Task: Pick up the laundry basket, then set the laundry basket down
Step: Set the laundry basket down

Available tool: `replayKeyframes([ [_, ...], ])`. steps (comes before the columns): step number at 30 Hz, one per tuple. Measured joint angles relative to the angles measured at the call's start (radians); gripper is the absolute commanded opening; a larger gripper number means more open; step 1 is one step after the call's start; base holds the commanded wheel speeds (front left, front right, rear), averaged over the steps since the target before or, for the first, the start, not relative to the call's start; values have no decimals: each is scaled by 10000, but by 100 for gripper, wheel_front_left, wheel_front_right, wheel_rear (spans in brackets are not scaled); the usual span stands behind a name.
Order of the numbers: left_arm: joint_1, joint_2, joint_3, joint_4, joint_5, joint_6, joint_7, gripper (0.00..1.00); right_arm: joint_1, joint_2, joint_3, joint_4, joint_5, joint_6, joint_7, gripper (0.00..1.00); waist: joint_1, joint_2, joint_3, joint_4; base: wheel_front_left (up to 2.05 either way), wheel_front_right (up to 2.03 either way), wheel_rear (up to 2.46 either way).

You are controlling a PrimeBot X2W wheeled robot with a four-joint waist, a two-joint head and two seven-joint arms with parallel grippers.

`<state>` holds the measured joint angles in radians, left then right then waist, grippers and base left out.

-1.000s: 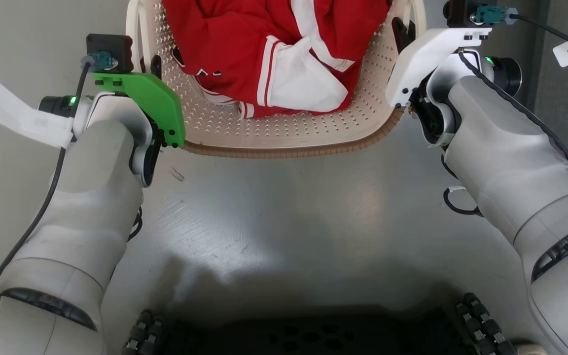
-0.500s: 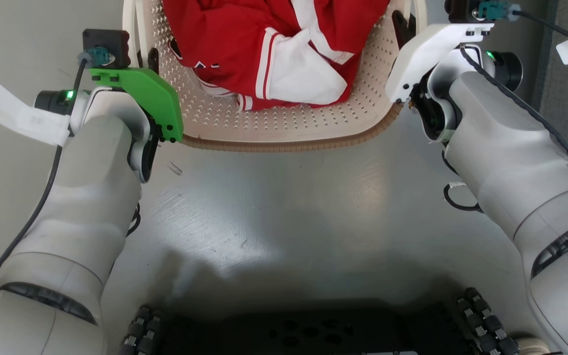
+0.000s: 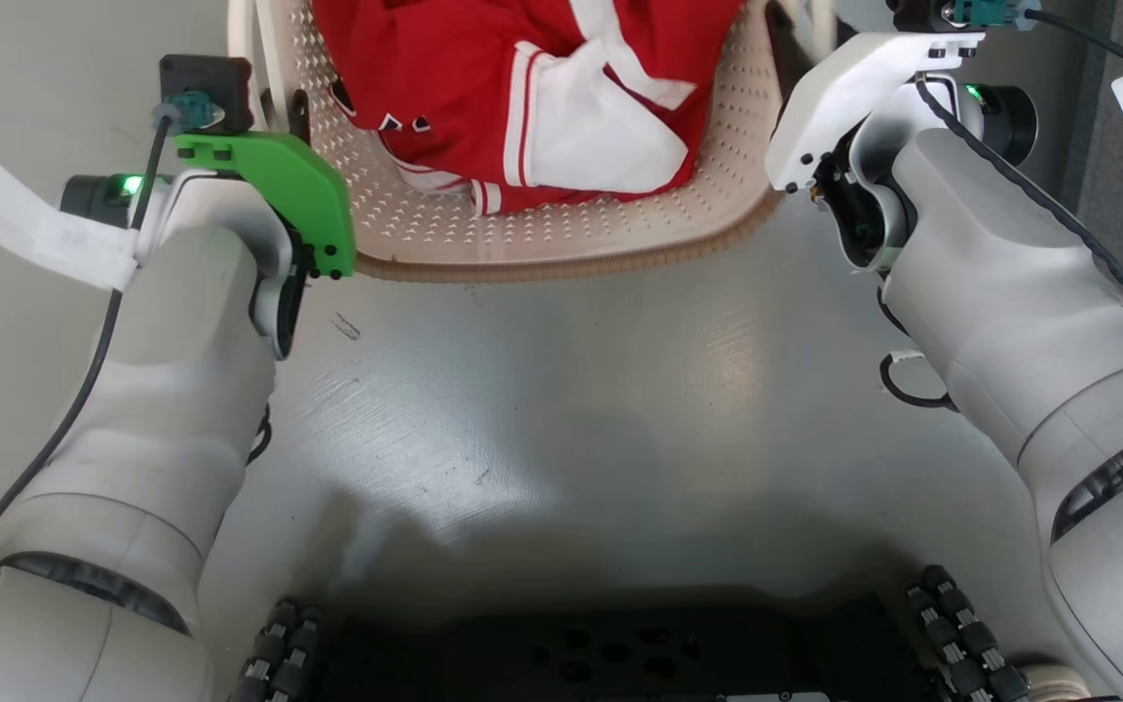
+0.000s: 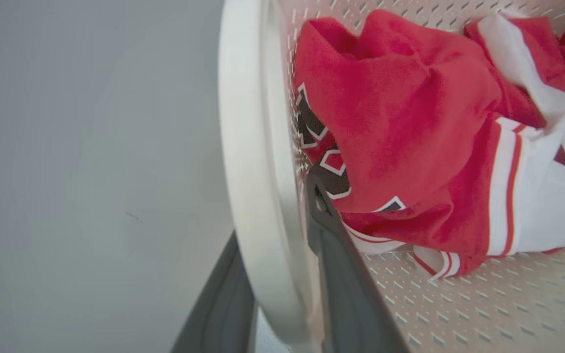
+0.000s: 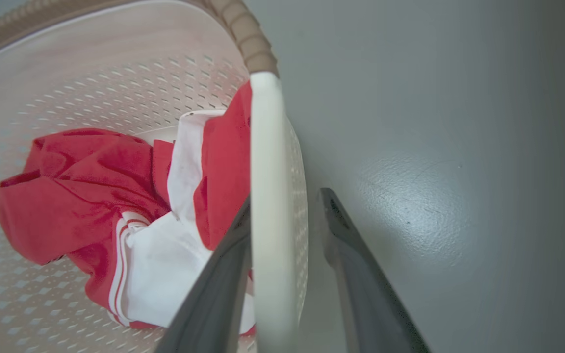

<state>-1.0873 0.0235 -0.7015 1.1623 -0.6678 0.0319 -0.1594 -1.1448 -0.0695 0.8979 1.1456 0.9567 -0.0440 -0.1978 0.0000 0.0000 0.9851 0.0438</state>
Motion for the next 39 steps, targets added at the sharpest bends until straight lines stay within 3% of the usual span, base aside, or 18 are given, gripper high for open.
replayKeyframes([
  [2,-2,31,2,69,25,8,-17,100,0,4,0,19,0,2,-42,100,0,0,-22,6,0,0,0],
  [27,15,184,280,102,23,4,-920,100,58,17,-374,280,46,174,-497,100,0,0,-1235,-29,0,0,0],
  [33,204,207,537,-414,23,-10,-972,100,58,-303,-830,-119,10,169,-568,100,0,0,-1841,-52,0,0,0],
  [39,397,579,1379,-2548,240,127,-966,100,68,-765,-1693,-1528,-644,-15,-568,100,-1,0,-2666,-89,0,0,0],
])
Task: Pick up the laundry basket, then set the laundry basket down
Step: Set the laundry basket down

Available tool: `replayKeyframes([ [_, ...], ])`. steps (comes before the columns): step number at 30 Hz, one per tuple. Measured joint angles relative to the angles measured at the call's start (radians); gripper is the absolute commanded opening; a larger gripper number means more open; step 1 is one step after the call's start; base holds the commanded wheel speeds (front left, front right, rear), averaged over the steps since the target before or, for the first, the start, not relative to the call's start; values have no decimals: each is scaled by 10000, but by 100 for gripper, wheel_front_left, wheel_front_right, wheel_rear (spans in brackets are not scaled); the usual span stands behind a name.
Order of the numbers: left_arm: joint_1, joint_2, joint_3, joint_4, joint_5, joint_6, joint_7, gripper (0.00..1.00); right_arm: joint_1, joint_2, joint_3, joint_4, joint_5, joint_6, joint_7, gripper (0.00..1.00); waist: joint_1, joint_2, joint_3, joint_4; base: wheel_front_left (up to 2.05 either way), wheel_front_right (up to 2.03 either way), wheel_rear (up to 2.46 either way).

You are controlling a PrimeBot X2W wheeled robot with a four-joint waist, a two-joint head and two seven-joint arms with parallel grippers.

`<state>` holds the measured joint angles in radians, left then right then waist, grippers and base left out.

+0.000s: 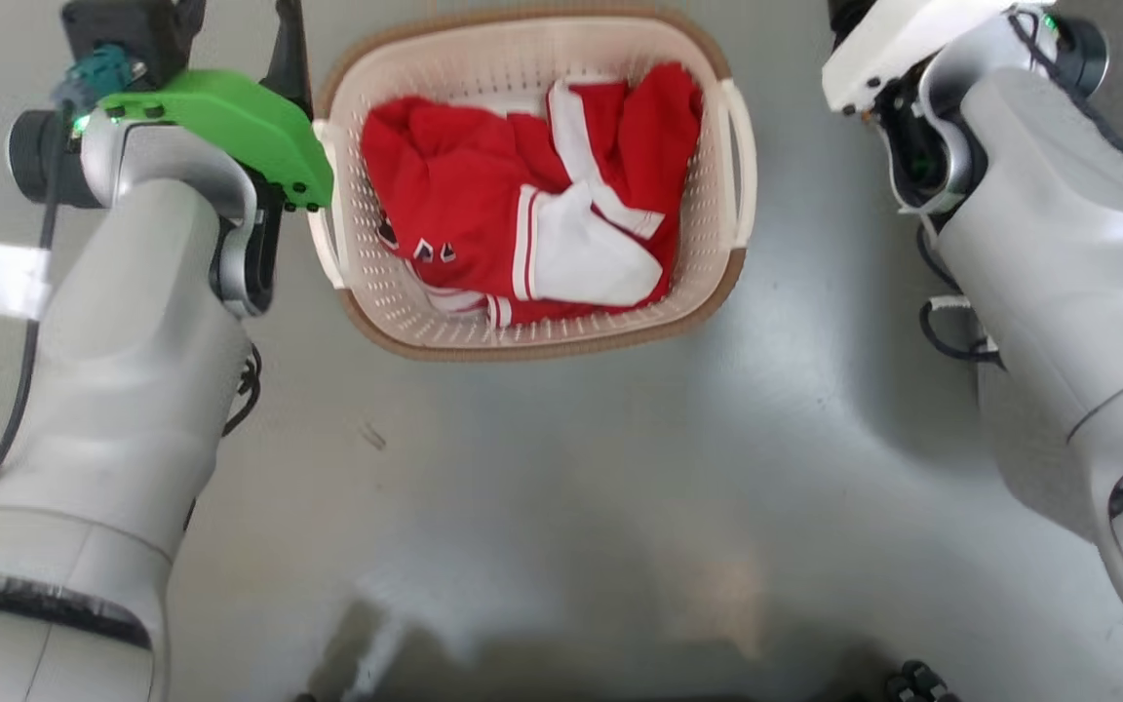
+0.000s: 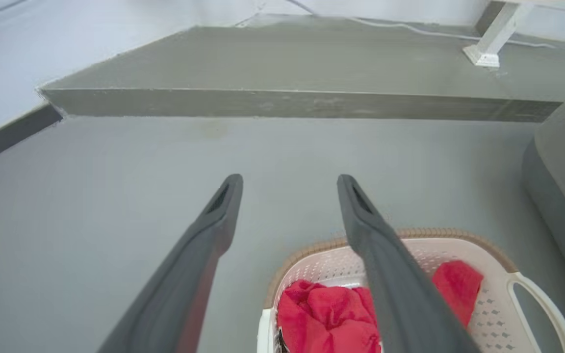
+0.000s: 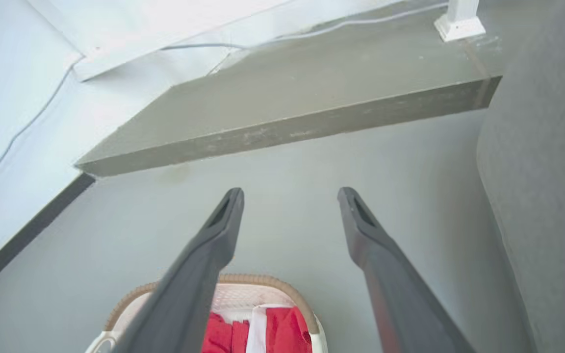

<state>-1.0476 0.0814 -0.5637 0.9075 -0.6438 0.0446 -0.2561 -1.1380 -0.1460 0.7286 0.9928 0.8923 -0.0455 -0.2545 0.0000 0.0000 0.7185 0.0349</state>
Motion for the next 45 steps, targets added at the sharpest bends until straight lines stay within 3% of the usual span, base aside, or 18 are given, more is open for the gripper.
replayKeyframes([
  [9,1603,163,859,-1785,635,188,0,100,1255,-224,-1005,-1687,-1097,-94,0,100,0,0,-1123,-44,0,0,0],
  [26,4756,230,1964,-4029,1812,355,0,100,4351,13,-2491,-4337,-2794,-198,0,100,0,0,-3237,-102,0,0,0],
  [45,8178,211,2635,-5542,2522,439,0,100,8227,497,-3333,-6587,-4125,-267,0,100,-1,0,-5550,-91,0,0,0],
])
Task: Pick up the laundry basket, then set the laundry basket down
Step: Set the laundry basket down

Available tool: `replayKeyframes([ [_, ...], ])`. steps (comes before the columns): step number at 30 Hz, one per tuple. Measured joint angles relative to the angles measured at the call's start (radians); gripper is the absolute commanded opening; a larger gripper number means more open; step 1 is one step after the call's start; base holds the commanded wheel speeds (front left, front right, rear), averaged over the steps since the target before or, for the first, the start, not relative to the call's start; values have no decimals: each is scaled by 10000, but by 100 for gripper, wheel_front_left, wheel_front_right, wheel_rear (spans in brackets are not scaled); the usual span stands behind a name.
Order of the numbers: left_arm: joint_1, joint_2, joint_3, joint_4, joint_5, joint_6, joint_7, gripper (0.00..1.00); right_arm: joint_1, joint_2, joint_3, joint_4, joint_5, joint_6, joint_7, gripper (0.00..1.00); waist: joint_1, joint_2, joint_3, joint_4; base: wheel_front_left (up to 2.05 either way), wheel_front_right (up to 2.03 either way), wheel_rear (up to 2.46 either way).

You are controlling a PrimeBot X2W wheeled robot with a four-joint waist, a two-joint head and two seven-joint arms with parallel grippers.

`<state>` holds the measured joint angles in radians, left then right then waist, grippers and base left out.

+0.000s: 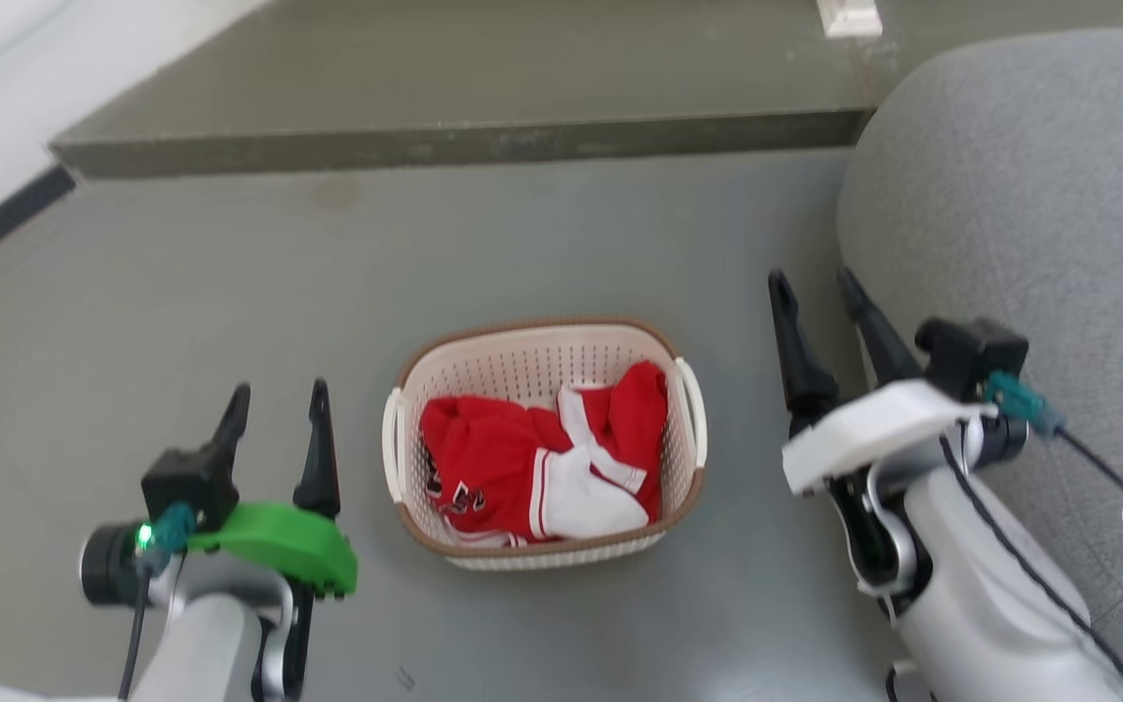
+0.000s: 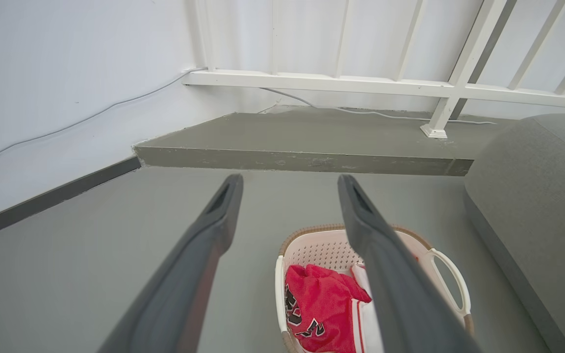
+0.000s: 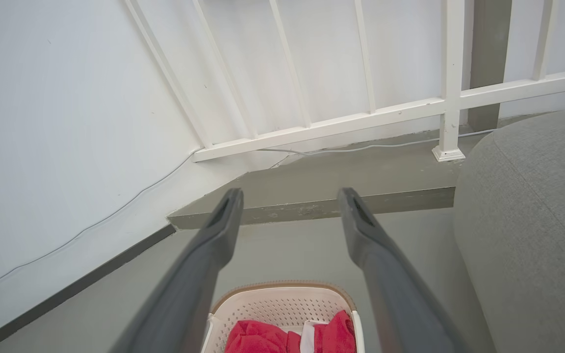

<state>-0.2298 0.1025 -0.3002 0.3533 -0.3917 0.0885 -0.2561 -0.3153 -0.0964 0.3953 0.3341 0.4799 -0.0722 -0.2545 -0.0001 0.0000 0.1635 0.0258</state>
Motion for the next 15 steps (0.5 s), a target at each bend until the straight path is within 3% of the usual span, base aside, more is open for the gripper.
replayKeyframes([
  [15,1895,-2,290,-1112,472,52,0,100,2290,113,-468,-1183,-493,-100,0,100,0,0,-1146,-96,0,0,0],
])
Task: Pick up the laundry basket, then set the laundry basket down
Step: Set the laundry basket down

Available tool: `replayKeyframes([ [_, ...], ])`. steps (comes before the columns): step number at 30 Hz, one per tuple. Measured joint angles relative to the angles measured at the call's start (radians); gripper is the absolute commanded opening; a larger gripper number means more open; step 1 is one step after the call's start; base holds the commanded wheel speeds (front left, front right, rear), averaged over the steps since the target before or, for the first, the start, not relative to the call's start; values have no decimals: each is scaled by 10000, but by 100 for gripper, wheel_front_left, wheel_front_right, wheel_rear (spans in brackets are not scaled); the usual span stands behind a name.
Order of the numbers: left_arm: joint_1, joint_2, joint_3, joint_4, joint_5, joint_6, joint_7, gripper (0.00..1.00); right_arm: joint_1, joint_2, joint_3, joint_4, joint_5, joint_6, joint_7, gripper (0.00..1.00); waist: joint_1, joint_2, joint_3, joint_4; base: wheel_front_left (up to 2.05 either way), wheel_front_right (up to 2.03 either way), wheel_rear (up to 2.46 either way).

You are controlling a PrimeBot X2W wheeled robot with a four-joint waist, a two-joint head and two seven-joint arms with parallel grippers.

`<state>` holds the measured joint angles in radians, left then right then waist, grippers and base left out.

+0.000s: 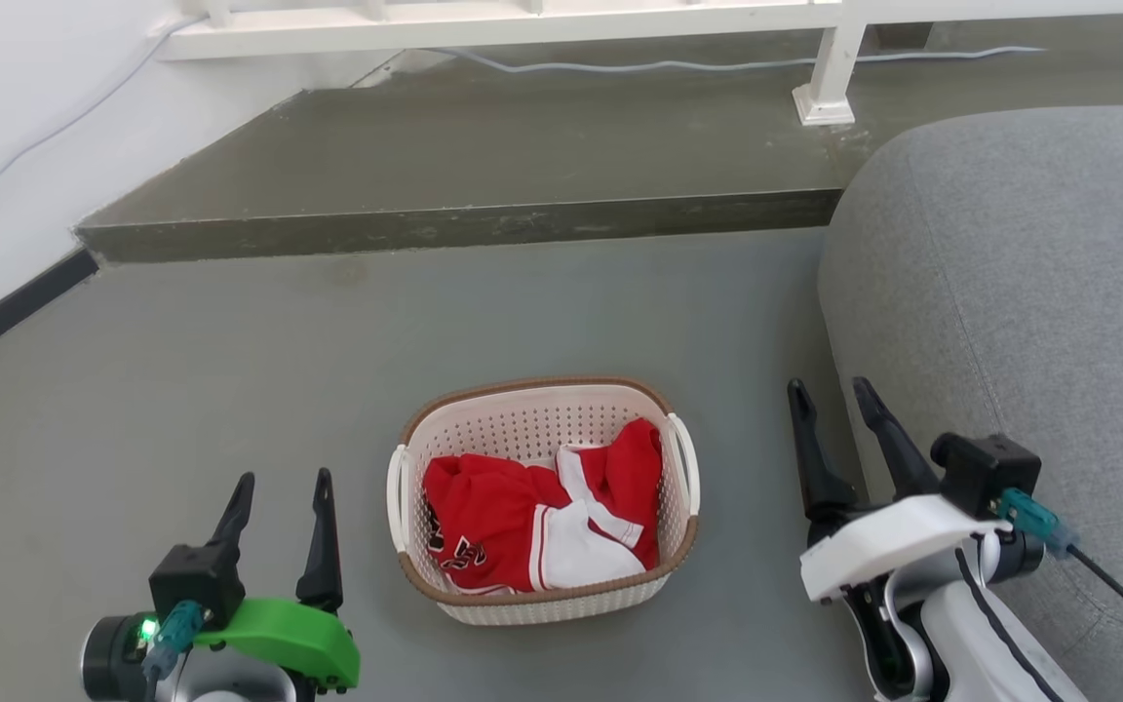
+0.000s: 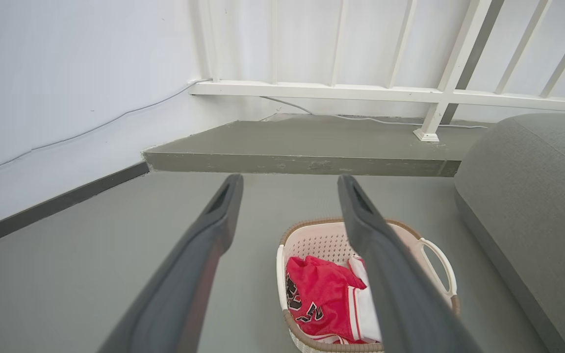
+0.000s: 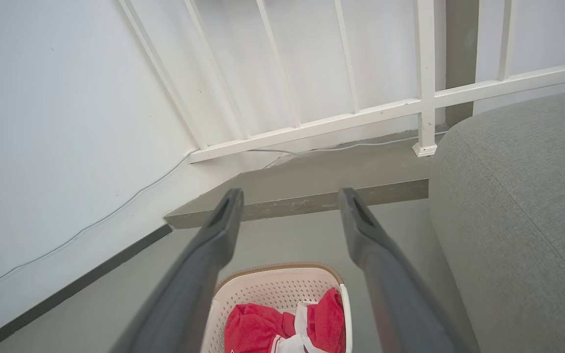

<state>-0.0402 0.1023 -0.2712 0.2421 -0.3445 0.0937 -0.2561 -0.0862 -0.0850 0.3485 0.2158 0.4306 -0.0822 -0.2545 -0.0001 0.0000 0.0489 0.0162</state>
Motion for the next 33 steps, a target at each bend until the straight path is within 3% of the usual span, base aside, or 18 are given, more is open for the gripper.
replayKeyframes([
  [33,1100,-138,453,-884,474,52,0,100,1652,230,-688,-1126,-537,-115,0,100,1,0,-327,-6,0,0,0],
])
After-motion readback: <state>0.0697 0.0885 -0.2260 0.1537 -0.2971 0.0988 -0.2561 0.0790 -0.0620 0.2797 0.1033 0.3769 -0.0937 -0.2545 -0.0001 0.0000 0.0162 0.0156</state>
